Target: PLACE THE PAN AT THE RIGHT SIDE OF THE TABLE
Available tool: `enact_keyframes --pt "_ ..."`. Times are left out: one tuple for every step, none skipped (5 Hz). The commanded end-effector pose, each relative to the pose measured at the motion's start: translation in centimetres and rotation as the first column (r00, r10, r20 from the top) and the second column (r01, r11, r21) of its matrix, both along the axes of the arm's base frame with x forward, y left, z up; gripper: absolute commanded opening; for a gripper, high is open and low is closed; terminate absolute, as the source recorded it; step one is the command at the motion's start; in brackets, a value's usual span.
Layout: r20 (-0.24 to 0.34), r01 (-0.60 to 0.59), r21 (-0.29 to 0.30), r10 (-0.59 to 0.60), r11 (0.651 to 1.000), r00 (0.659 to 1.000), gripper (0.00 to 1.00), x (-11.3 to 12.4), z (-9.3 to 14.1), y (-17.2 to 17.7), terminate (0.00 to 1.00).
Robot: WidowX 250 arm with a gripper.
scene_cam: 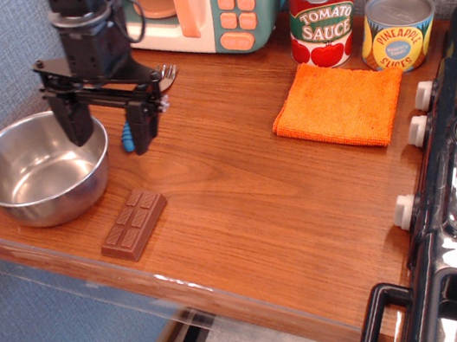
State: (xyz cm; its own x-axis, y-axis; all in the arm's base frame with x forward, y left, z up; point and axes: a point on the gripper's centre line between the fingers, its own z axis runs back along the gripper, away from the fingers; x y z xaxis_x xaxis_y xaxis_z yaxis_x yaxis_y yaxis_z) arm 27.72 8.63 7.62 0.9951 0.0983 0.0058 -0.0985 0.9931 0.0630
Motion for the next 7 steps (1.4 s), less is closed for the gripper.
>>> enact_keyframes --pt "0.008 -0.038 0.04 0.038 0.998 0.999 1.0 0.5 -1.4 1.8 0.0" --pt "0.029 -0.038 0.052 0.036 0.998 0.999 1.0 0.7 -2.8 2.2 0.0" --pt "0.035 -0.051 0.054 0.049 0.997 0.998 0.0 0.8 -3.0 2.2 0.0" --pt "0.026 -0.041 0.059 0.04 0.997 0.999 0.0 0.9 -3.1 2.0 0.0" --pt "0.065 -0.033 0.071 0.028 0.997 0.997 0.0 1.2 -1.4 1.3 0.0" --pt "0.149 0.009 0.102 -0.024 0.995 0.988 0.0 2.0 2.3 -1.1 0.0" --pt "0.24 0.182 0.147 -0.214 0.972 0.947 0.0 2.4 6.3 -6.4 0.0"
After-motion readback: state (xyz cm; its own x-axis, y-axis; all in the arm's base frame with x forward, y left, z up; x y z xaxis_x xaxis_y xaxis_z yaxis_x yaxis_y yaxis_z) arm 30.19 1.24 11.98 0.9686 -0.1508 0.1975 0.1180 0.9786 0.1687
